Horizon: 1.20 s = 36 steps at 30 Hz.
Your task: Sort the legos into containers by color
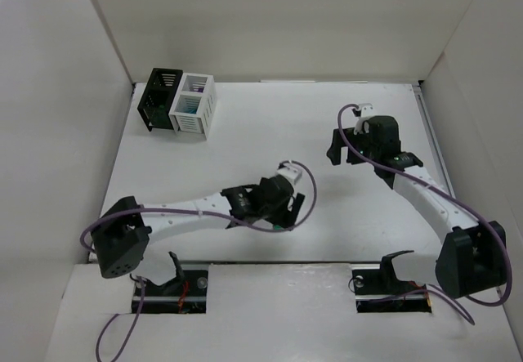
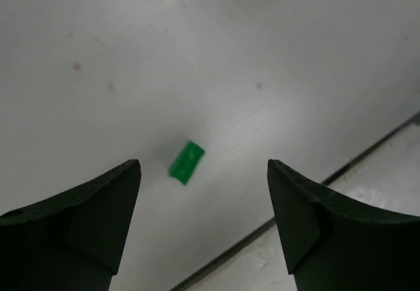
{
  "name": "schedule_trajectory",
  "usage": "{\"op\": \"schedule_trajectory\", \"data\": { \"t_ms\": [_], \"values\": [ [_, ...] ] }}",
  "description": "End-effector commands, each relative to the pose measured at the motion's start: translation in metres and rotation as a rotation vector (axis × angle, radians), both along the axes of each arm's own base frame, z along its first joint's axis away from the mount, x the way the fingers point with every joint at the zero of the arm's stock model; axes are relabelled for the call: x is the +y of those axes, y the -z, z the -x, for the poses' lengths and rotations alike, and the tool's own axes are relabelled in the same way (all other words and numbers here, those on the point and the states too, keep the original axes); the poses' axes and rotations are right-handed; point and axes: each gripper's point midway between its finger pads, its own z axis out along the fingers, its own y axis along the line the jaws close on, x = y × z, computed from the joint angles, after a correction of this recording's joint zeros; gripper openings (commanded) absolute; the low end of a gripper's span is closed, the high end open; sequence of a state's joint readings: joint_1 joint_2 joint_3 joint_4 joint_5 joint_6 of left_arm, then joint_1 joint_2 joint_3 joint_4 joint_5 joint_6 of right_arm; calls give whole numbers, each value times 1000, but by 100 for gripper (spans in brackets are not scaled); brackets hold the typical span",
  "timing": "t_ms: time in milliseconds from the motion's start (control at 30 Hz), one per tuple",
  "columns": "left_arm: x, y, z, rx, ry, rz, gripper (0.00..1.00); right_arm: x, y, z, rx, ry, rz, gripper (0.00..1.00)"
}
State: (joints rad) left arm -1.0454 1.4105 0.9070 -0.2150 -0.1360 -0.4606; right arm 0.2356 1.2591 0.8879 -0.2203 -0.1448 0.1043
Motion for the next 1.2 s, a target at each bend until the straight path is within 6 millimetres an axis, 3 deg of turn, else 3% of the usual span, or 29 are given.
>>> {"op": "schedule_trajectory", "data": {
  "t_ms": [0,100,333,533,733,900,1167],
  "values": [
    [-16,10,24,-51,76,-51,75,9,-10,3,-28,-44,-38,100],
    [-7,33,20,-39,44,-135,70,10,-10,6,-27,-52,-43,100],
    [-4,52,13,-63,53,-209,68,5,-7,14,-27,-59,-15,100],
    [-4,69,30,-7,142,-230,59,3,-5,14,-22,-56,-1,100],
    [7,76,36,5,157,-250,54,3,-5,14,-22,-56,-1,100],
    [-1,79,33,5,157,-252,39,4,-2,15,-12,-64,-4,100],
    [2,84,45,42,189,-292,27,6,-7,14,-29,-72,-13,100]
  ]
}}
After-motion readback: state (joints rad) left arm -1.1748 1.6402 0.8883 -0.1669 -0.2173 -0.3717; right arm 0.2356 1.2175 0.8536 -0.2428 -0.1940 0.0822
